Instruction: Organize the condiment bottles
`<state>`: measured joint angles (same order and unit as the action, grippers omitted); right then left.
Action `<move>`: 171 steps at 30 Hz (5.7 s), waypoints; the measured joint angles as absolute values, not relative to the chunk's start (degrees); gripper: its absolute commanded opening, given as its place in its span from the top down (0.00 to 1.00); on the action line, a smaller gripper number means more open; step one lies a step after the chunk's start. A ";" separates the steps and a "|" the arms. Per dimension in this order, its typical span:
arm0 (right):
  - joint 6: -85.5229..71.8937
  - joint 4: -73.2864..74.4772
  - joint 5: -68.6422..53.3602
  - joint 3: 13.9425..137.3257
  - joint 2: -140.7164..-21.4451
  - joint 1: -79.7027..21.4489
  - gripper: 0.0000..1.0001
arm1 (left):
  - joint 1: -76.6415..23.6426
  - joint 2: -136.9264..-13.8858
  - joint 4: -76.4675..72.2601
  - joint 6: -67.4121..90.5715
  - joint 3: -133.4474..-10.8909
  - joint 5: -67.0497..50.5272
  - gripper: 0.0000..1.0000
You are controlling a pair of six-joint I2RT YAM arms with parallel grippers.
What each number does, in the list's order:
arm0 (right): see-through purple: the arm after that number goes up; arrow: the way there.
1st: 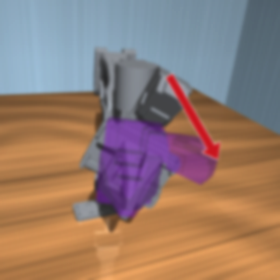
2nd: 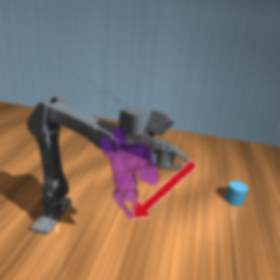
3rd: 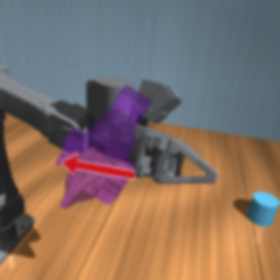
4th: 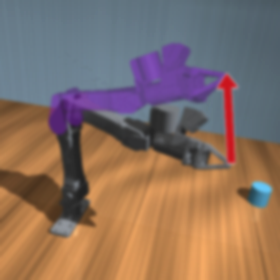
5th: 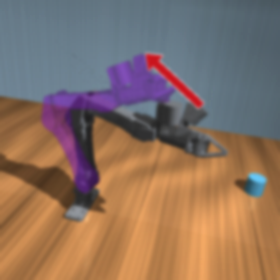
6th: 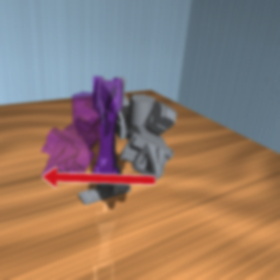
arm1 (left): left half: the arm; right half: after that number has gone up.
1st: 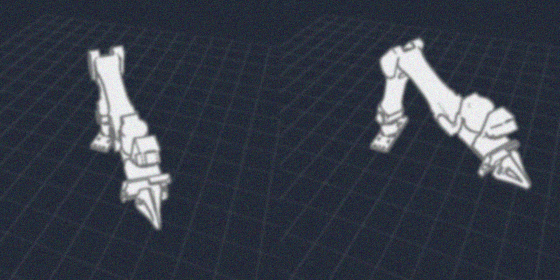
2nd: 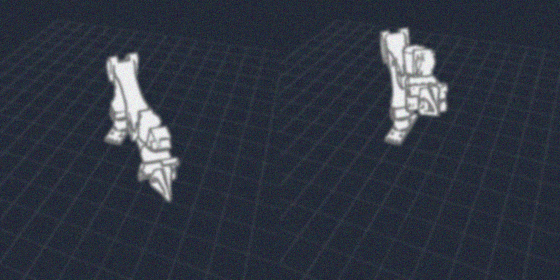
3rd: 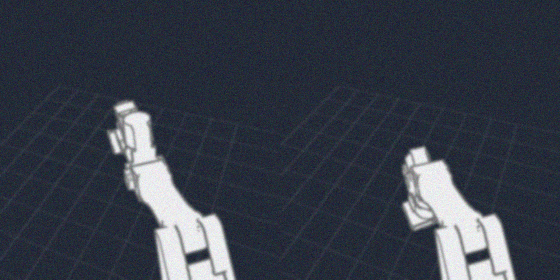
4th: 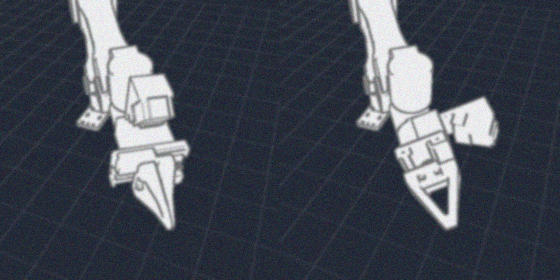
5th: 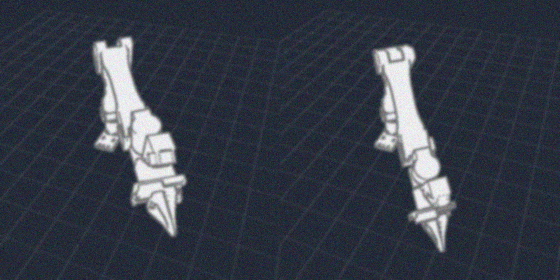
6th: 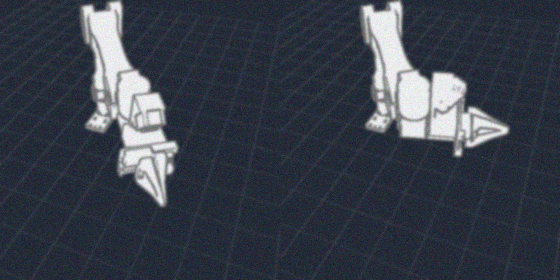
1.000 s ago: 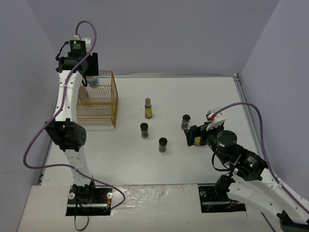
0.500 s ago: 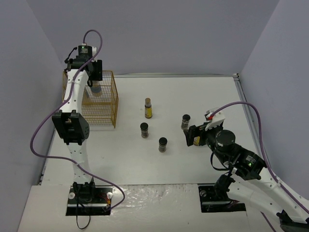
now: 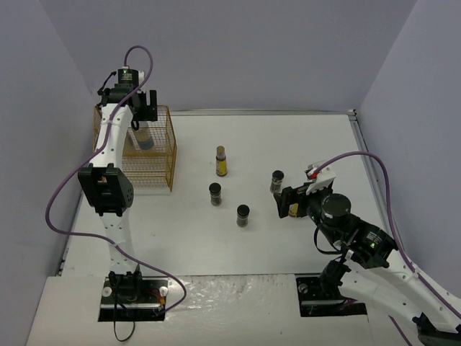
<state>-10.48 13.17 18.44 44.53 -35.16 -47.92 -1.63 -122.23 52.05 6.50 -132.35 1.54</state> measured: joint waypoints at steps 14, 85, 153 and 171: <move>-10.47 13.16 18.46 44.53 -34.80 -47.92 0.00 | -10.56 -100.99 49.67 9.62 -115.17 -3.08 0.08; -10.50 13.13 18.41 44.45 -32.08 -47.99 0.00 | -22.17 -95.27 54.16 7.39 -117.71 1.18 1.00; -19.38 13.16 26.69 43.90 -40.39 -47.74 0.01 | 8.19 -95.85 41.53 9.04 -95.74 -5.17 0.03; -26.38 15.72 24.79 46.61 -59.24 -29.72 0.09 | -10.93 -57.17 38.84 13.13 -60.81 -6.42 0.03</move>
<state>-26.38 15.72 24.79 46.61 -59.24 -29.72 -10.93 -57.17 38.84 13.13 -60.81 -6.42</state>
